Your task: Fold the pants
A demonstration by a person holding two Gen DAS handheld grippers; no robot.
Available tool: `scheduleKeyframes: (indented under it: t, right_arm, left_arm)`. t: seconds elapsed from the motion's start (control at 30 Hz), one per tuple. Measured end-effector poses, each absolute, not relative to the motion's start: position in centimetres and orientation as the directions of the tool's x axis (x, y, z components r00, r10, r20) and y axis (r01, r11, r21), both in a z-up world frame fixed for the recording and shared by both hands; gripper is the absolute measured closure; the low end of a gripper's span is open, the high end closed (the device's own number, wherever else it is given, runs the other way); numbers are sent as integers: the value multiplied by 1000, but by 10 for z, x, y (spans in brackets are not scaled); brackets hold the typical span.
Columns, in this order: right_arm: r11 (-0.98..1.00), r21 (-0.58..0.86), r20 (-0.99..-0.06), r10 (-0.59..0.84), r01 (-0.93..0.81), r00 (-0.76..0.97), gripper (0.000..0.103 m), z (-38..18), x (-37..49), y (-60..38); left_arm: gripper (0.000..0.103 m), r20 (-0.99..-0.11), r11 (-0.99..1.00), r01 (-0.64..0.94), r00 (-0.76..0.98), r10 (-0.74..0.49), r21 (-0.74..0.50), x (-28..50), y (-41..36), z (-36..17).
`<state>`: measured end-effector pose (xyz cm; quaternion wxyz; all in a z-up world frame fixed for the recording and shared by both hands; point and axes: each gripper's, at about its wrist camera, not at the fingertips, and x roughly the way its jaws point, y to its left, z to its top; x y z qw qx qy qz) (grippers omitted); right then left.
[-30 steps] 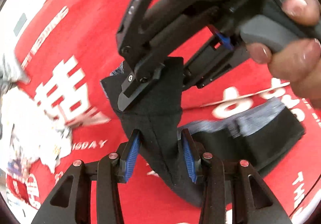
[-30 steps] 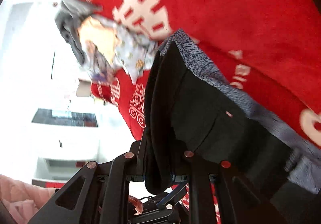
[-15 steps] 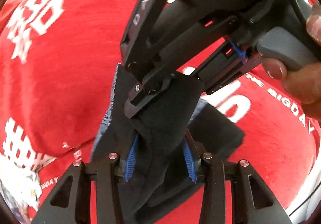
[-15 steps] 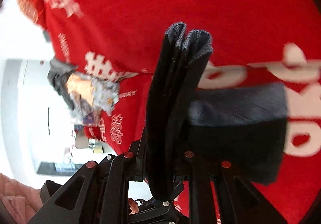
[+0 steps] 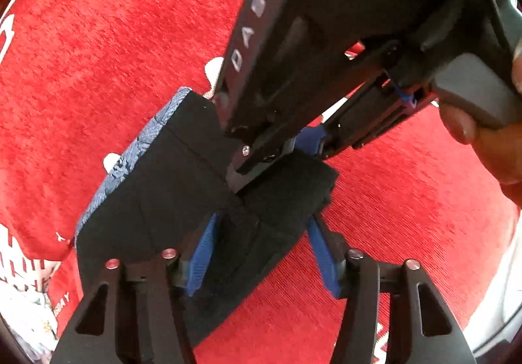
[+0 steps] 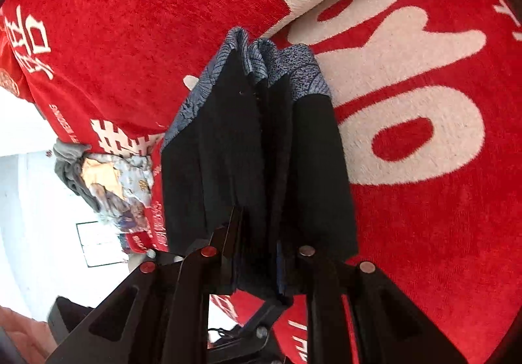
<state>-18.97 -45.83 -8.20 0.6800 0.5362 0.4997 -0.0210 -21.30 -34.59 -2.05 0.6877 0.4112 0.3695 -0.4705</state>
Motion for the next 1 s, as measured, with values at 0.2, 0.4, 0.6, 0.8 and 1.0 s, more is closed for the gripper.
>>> scheduleKeyframes:
  t: [0.2,0.4,0.6,0.8,1.0]
  right_arm:
    - [575,578,-816,428,580,389,84,-62,-180,-440]
    - [536,539,-842,368,650,395,62,-55,-193,-452]
    - [475,616,-786,322,628,528,56,-39,-165,-483]
    - [551,556,-830,335,622,446,56,-65,-118,-494]
    - [603,530,-848,360,596,390,92,-70,-110,-482]
  left_arm:
    - [34,-905,313,941,241,-351,129,-184,-304,16]
    - [34,-929,554,828,266,-259,83,-97,-257,28]
    - [34,-962,783,621,187,-199,-41,-9,-219,2]
    - [34,-967,804,581,105,-231,-129,9,-216,-19]
    - [31,-968,789,595,68,-242,-156,2,-221,-28]
